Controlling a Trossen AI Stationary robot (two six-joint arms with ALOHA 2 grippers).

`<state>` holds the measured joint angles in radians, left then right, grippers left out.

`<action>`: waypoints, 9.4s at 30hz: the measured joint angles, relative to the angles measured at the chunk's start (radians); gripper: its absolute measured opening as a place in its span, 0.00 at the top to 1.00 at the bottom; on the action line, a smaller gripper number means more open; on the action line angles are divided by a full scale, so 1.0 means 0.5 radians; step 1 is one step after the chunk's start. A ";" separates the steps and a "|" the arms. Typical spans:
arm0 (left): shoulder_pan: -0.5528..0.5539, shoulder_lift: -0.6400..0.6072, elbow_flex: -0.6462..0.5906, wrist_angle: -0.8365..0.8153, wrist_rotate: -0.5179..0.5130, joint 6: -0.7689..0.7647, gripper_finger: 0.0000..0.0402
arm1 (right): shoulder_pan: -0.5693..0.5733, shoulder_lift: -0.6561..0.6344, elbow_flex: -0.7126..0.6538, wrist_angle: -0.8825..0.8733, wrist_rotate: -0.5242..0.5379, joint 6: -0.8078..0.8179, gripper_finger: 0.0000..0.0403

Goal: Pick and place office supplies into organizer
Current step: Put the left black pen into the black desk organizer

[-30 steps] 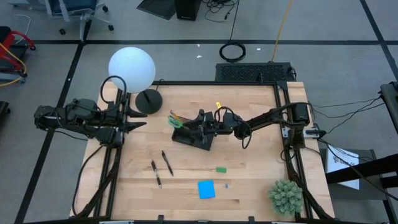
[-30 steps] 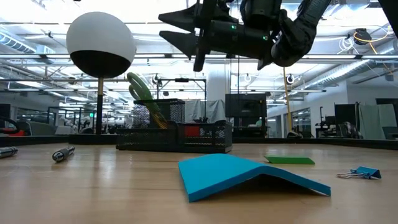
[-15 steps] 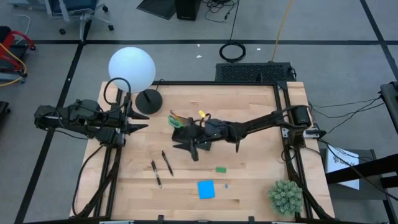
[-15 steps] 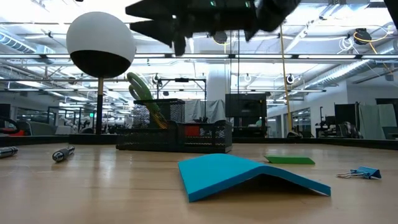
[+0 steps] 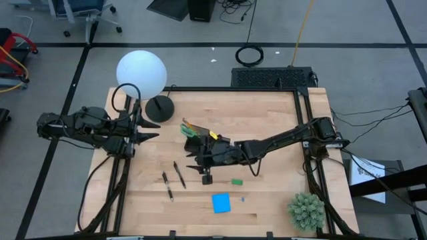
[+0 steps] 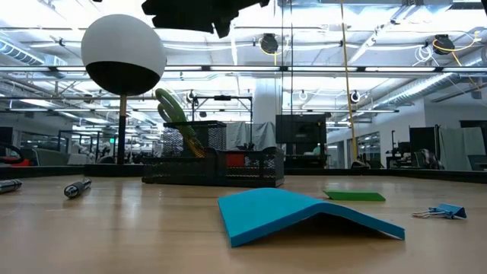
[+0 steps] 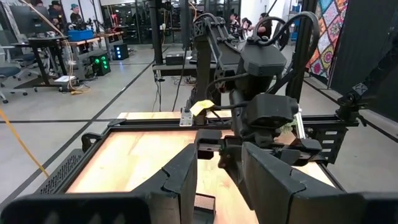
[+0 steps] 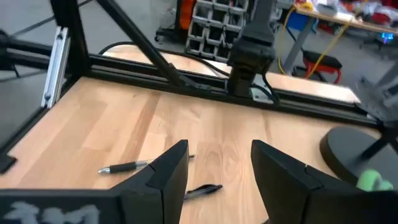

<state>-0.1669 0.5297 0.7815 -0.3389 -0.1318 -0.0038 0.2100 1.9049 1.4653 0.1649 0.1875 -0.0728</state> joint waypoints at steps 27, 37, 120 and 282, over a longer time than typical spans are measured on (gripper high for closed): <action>-0.029 0.261 -0.002 -0.326 0.205 0.320 0.68 | -0.012 -0.038 0.036 -0.322 -0.011 0.108 0.59; -0.193 0.483 -0.002 -0.413 0.209 0.426 0.68 | -0.017 -0.185 0.035 -0.553 -0.005 0.041 0.59; -1.074 2.119 0.008 -0.403 0.057 0.603 0.45 | -0.082 -0.262 0.013 -0.969 -0.002 0.123 0.59; -0.820 1.771 0.513 -1.039 -0.790 0.384 1.00 | -0.081 -0.262 0.013 -0.952 -0.002 0.106 0.59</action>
<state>-0.5768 1.4154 1.0378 -0.8586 -0.5268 0.1881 0.1696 1.7741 1.4715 -0.3111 0.1867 -0.0200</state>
